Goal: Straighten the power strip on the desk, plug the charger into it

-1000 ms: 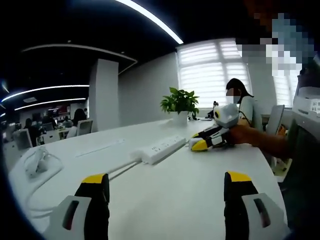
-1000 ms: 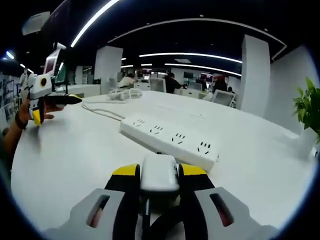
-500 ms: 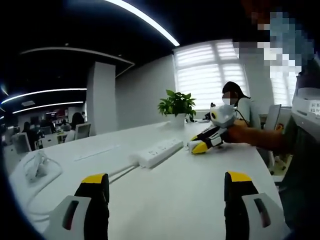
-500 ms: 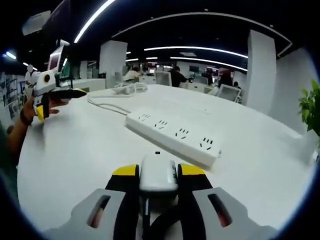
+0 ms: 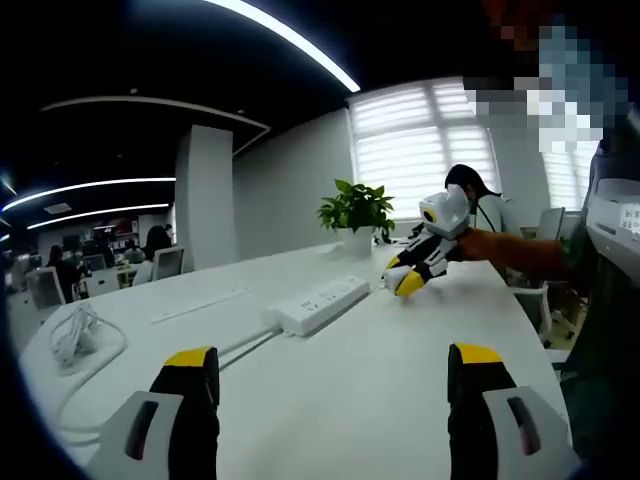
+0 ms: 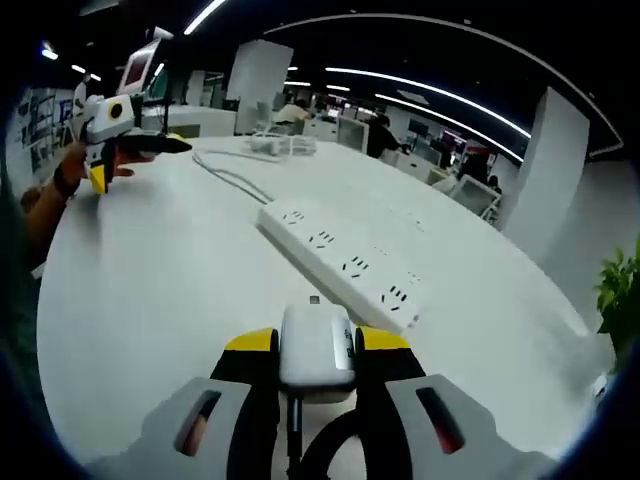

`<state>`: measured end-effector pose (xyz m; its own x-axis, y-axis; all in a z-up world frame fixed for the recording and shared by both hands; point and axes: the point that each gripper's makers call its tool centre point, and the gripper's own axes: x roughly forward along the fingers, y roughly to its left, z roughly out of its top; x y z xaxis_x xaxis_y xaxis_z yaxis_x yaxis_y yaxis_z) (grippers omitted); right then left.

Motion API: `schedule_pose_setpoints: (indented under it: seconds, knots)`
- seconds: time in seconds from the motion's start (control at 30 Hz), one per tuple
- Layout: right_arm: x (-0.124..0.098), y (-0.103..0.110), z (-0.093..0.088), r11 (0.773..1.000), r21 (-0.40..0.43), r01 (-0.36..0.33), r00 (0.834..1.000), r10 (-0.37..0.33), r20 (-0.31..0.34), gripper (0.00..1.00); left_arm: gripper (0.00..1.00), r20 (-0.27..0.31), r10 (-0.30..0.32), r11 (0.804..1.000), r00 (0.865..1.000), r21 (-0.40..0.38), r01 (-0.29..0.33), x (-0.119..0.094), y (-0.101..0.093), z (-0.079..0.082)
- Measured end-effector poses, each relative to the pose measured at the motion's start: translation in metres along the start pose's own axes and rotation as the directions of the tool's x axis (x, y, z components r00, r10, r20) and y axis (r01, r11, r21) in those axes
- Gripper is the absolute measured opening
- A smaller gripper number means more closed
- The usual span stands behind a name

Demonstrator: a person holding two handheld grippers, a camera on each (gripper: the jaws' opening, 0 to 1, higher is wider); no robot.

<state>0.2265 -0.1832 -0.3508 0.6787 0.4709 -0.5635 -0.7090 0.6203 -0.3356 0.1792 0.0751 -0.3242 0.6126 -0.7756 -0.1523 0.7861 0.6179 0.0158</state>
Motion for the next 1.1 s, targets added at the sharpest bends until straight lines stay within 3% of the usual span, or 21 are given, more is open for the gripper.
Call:
schedule_pose_setpoints:
  seconds: [0.27,0.33,0.4,0.43,0.5,0.63,0.73,0.77,1.1]
  knots:
    - [-0.003,-0.006,-0.004,0.998,-0.066,-0.001,0.999,-0.001,-0.036,0.25,0.97,0.007,0.013,1.000,1.000,0.000,-0.013,-0.003,0.003,0.002]
    - [0.002,-0.004,-0.006,0.999,0.020,-0.034,0.999,0.034,0.008,0.25,0.97,0.007,0.012,1.000,1.000,-0.001,-0.012,-0.002,0.001,0.001]
    - [0.010,0.002,-0.020,0.994,0.078,-0.073,0.997,0.074,-0.006,0.25,0.96,0.009,0.009,1.000,1.000,-0.005,-0.009,-0.002,0.000,0.001]
    - [0.011,0.005,-0.016,0.984,0.148,-0.103,0.994,0.099,0.035,0.25,0.96,0.006,0.009,1.000,1.000,-0.007,-0.009,-0.001,0.000,0.000]
    - [0.011,0.005,-0.019,0.967,0.229,-0.109,0.994,0.109,0.016,0.25,0.96,-0.003,0.010,1.000,1.000,-0.005,-0.010,0.000,0.000,-0.002]
    - [0.011,-0.001,-0.018,0.985,0.161,-0.065,0.998,0.066,-0.003,0.25,0.96,-0.009,0.009,1.000,1.000,-0.001,-0.009,0.000,0.000,-0.002]
    - [0.010,-0.001,-0.019,0.986,0.155,-0.056,0.998,0.058,-0.012,0.25,0.96,-0.008,0.016,1.000,1.000,-0.002,-0.016,0.000,0.001,-0.002]
    - [0.010,-0.001,-0.017,0.992,0.110,-0.054,0.999,0.054,-0.002,0.25,0.95,-0.006,0.016,1.000,1.000,-0.003,-0.016,0.000,0.001,-0.002]
    - [0.003,-0.005,-0.009,0.999,0.020,-0.038,0.997,0.039,-0.063,0.24,0.94,-0.003,0.014,1.000,1.000,-0.006,-0.014,0.000,-0.002,-0.003]
